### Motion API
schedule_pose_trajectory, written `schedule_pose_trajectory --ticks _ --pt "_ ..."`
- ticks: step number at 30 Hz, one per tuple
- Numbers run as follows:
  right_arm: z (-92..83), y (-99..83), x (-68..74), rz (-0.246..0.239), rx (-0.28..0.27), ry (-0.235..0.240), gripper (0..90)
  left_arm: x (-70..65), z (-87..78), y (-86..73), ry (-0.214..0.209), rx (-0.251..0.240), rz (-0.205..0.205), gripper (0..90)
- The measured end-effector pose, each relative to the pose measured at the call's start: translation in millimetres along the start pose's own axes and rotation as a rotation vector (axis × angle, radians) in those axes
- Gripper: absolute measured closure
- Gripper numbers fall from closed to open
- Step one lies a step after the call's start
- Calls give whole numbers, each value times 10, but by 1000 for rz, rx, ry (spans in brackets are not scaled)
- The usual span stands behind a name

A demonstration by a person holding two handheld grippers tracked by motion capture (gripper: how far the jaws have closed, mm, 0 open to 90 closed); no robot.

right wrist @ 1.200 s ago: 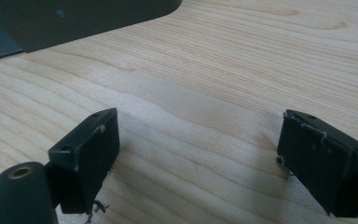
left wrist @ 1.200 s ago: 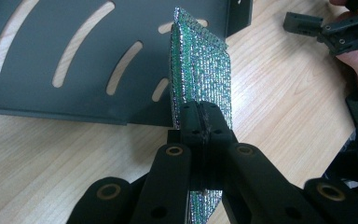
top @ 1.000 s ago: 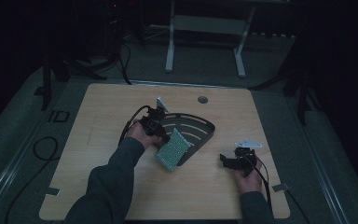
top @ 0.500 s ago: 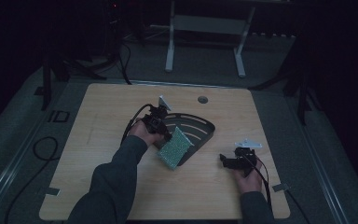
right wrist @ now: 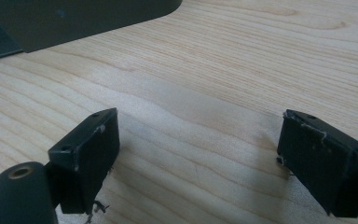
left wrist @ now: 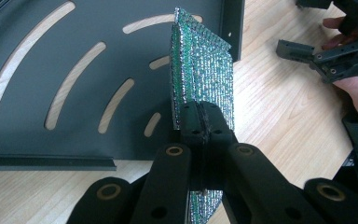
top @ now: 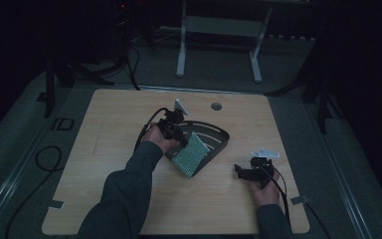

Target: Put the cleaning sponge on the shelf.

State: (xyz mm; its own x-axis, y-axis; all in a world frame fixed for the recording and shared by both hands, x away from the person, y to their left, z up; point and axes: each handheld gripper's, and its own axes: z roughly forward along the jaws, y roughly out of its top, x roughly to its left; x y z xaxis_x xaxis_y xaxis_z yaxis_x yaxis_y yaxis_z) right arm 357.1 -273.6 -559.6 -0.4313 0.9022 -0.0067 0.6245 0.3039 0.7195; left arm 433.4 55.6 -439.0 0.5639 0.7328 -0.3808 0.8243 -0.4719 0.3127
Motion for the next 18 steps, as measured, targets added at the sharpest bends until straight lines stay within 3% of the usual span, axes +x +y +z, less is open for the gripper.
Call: schedule_pose_trajectory --ticks 9,18 --pt "0 0 1 1 0 0 123 28 54 50 -2 -7 -13 900" --pt "0 0 0 1 0 0 123 -8 51 157 5 -11 2 900"
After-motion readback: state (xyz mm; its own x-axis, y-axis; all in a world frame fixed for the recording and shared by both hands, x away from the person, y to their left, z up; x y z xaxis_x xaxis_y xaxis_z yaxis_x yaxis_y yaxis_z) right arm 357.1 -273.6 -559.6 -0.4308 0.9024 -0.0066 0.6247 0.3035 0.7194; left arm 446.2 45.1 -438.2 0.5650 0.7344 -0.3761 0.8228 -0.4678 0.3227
